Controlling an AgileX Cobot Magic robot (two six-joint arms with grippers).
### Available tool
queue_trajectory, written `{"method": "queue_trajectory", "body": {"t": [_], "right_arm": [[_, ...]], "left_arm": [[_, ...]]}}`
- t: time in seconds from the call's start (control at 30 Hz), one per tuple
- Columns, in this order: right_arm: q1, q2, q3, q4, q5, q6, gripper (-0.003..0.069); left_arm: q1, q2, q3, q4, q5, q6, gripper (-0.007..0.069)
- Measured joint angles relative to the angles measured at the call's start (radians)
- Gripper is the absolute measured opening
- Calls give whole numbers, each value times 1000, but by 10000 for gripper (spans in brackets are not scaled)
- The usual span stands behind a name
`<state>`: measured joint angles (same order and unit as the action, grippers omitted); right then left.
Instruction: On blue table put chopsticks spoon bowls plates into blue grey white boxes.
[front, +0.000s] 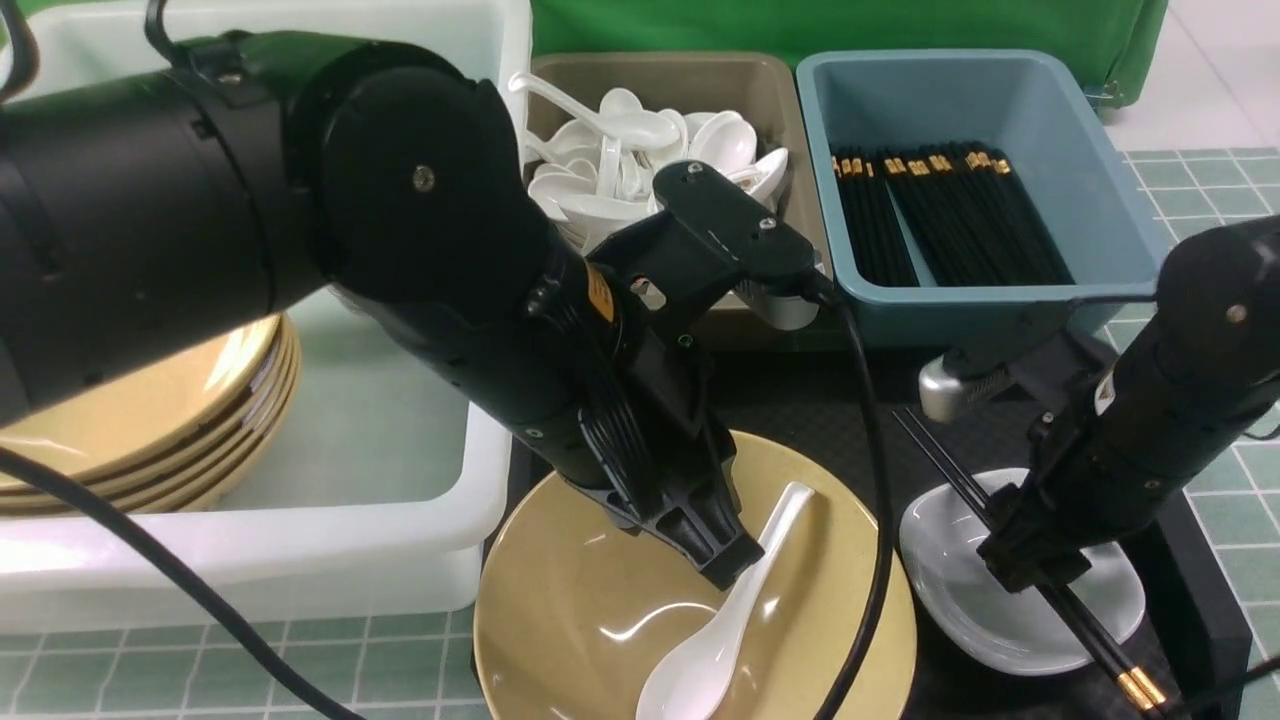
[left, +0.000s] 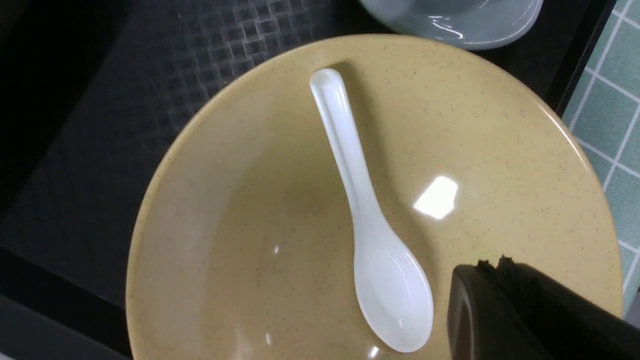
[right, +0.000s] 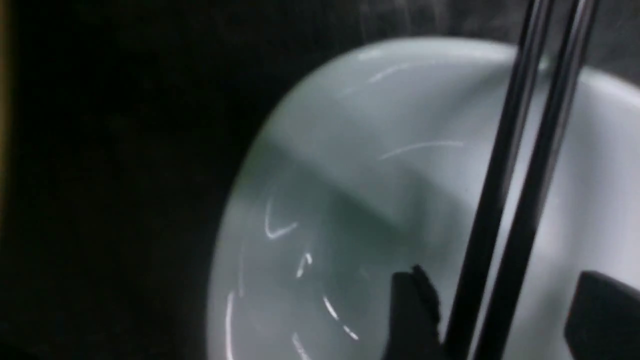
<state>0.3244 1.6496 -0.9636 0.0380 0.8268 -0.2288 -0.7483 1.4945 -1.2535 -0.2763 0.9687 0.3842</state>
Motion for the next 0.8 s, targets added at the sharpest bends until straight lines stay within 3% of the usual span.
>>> {"method": "queue_trajectory", "body": {"t": [0.07,0.23,0.53,0.8], "right_arm": [[0,6,0,-1,1,5,385],[0,12,-4,-3,31,25,155],[0,-175,-49,-4,128,40,158],[-32,-126,-335,-6,-22,93,158]], "left_arm": [[0,1,0,0,0,0,-6],[0,2,0,0,-9,0,-6],[0,14,-4,-8,-153,6,-6],[58,174,-279,-5,-247,6,-6]]}}
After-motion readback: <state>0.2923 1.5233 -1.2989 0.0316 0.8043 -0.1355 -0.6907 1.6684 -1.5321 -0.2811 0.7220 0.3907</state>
